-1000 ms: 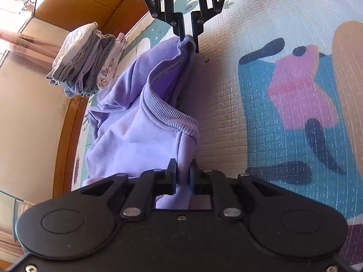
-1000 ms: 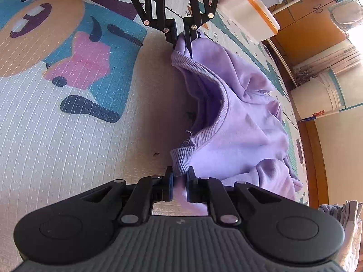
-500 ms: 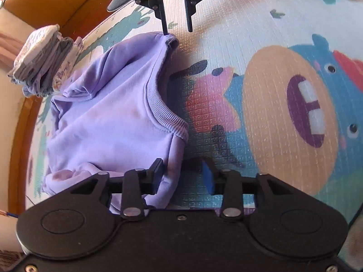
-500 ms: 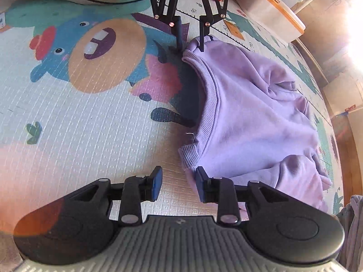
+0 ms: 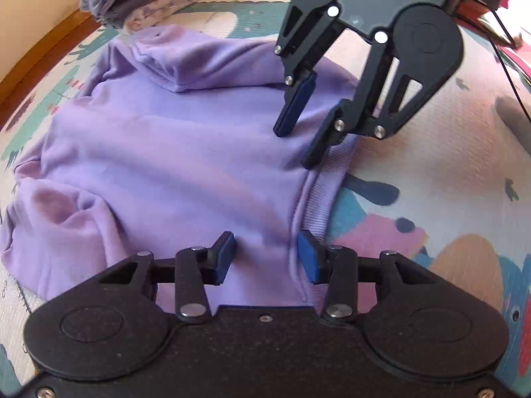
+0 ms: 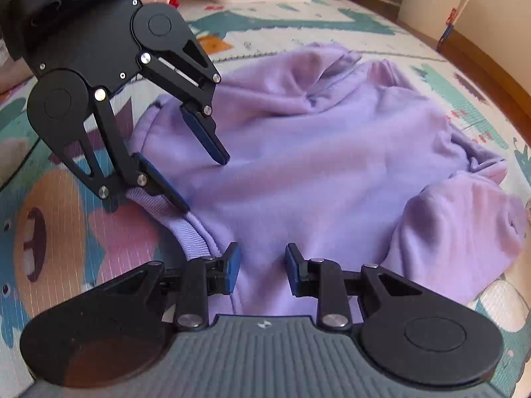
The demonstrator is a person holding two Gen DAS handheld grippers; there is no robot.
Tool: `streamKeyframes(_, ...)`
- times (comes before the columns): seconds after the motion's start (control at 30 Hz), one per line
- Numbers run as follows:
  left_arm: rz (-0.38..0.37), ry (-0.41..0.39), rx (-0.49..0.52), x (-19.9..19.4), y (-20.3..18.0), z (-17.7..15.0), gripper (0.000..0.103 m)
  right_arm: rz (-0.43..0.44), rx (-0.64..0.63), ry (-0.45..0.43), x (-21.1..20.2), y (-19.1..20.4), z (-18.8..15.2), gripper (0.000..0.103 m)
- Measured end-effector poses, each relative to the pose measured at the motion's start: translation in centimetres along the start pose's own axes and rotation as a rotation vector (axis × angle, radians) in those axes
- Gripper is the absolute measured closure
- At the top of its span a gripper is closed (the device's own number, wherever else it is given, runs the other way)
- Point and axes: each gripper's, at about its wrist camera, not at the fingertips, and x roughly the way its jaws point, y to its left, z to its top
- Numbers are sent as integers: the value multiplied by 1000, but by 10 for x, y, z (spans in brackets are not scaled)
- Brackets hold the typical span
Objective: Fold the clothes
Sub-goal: 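Lay the sweatshirt flat on the mat and open both grippers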
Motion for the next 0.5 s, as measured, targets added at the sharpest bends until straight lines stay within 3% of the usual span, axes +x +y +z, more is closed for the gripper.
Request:
streamKeyframes(0.07,34,-29,83,-9,-20,-7,64,3,-28,10,-7,12,-16,69)
streamKeyframes(0.1,4,-18,73,-13,-19,-8,64,7,-40,23,-11,15,-18,68)
streamKeyframes(0.17,-98,-1,34,-21,-11,-12,53,26,-54,40,-18,19,-21,63)
streamKeyframes(0.23,-129,4,32,-28,-5,-16,52,38,-44,45,-22,17,-20,64)
streamKeyframes(0.33,-139,-2,-58,-43,19,-16,52,36,13,18,-28,7,-10,65)
streamKeyframes(0.4,-148,-20,-166,-54,40,-16,52,23,58,-22,-32,-4,1,64)
streamKeyframes(0.5,-95,-84,-387,-72,80,-21,51,11,127,-59,-35,-21,14,62)
